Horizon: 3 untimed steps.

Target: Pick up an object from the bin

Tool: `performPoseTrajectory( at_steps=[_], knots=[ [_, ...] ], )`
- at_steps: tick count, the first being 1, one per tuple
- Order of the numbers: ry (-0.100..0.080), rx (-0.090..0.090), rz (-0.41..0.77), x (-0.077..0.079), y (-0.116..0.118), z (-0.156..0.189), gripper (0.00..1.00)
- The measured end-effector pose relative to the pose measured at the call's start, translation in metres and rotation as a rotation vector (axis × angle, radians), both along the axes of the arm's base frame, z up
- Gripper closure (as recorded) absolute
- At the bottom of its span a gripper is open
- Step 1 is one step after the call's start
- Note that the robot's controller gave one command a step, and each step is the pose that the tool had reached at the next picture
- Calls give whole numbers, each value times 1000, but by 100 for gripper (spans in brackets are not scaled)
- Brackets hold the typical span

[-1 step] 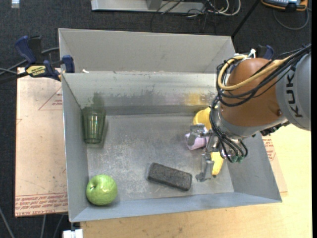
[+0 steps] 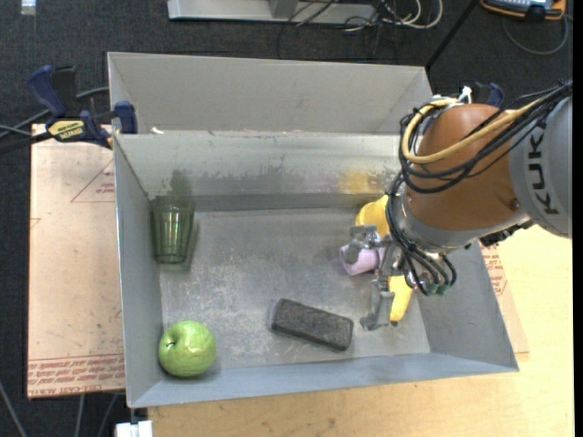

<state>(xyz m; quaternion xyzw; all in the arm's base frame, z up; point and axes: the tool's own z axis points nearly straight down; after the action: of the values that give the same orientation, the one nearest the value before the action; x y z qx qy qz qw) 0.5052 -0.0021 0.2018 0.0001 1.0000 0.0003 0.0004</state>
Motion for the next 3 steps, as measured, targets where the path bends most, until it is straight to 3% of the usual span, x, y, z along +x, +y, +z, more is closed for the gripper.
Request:
performPoseTrajectory(
  at_steps=[1,2,3],
  knots=[
    [-4,0,54,-8,9,-39,0],
    [-7,1,99,21,42,-107,0],
    [7,2,62,26,54,-136,0]
  ],
)
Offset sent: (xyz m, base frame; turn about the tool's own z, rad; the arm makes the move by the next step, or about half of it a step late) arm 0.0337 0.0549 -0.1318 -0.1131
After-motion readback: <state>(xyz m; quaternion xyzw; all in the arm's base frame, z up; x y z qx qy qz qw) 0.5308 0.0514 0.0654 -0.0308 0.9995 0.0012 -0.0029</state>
